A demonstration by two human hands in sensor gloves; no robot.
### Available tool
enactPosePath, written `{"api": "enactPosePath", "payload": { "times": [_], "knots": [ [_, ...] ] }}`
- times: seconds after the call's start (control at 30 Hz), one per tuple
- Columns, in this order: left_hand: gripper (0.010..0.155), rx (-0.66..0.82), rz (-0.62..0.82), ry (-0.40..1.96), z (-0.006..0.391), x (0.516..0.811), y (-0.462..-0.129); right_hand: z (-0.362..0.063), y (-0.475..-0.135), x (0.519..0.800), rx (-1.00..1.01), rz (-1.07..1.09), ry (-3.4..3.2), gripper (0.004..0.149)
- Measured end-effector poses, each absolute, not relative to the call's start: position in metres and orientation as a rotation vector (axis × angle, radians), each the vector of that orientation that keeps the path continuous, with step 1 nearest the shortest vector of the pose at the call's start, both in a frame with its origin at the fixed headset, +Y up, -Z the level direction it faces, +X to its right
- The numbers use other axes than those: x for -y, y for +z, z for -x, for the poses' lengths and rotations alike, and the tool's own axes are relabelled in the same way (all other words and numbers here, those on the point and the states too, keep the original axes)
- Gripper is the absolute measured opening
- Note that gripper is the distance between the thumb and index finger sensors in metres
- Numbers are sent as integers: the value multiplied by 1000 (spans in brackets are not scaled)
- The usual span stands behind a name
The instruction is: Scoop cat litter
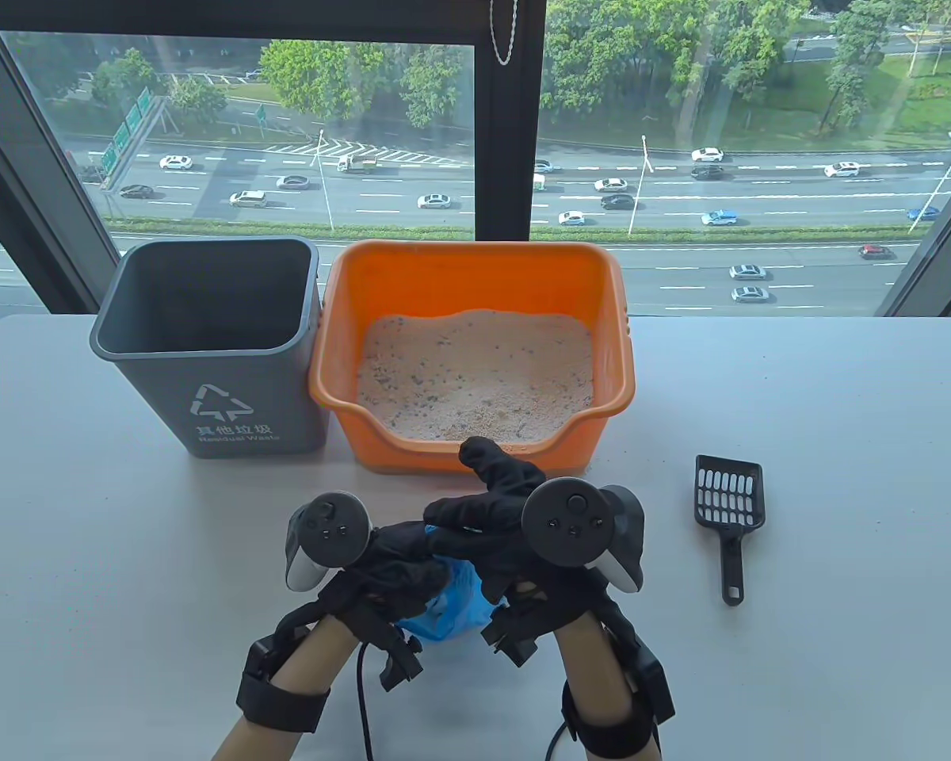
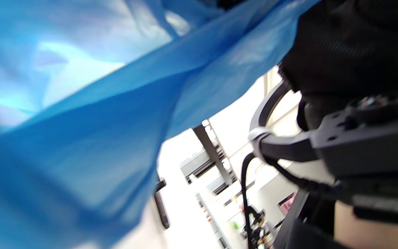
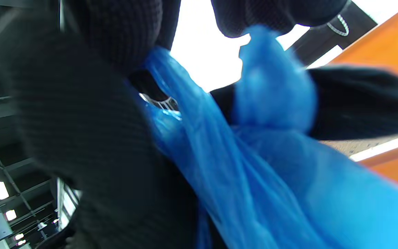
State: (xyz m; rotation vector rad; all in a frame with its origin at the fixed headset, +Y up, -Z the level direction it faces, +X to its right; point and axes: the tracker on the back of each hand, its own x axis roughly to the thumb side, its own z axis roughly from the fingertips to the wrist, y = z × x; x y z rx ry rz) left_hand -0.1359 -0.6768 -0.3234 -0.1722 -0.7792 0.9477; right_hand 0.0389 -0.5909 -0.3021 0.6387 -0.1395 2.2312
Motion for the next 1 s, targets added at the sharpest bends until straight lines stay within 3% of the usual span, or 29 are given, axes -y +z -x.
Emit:
{"api": "enactPosePath", "payload": {
  "times": [0.1,0.17,0.23,0.3,0.4,0.47,0.6,0.73,1.0],
  "knots": [
    [64,760,174,915,131,678,-322,-39,-305,595,88,-620,2242,36],
    [57,719,190,986,136,683,-327,-46,-308,598,115,-537,2267,44],
    [60,650,266,1125,146,692,-333,-56,-313,603,102,-445,2287,56],
    [65,643,289,1225,151,696,-338,-63,-321,611,18,-380,2338,53],
    [71,630,334,1244,152,700,-340,-58,-330,624,-150,-517,2302,53],
    [69,601,348,1284,153,703,-341,-52,-332,627,-160,-521,2254,49],
    [65,535,364,1371,161,708,-347,-45,-330,628,-72,-500,2425,50],
    [62,528,380,1364,164,709,-348,-39,-330,630,74,-504,2439,37],
    [58,472,334,1402,167,706,-350,-34,-312,613,206,-428,2428,38]
  ]
}}
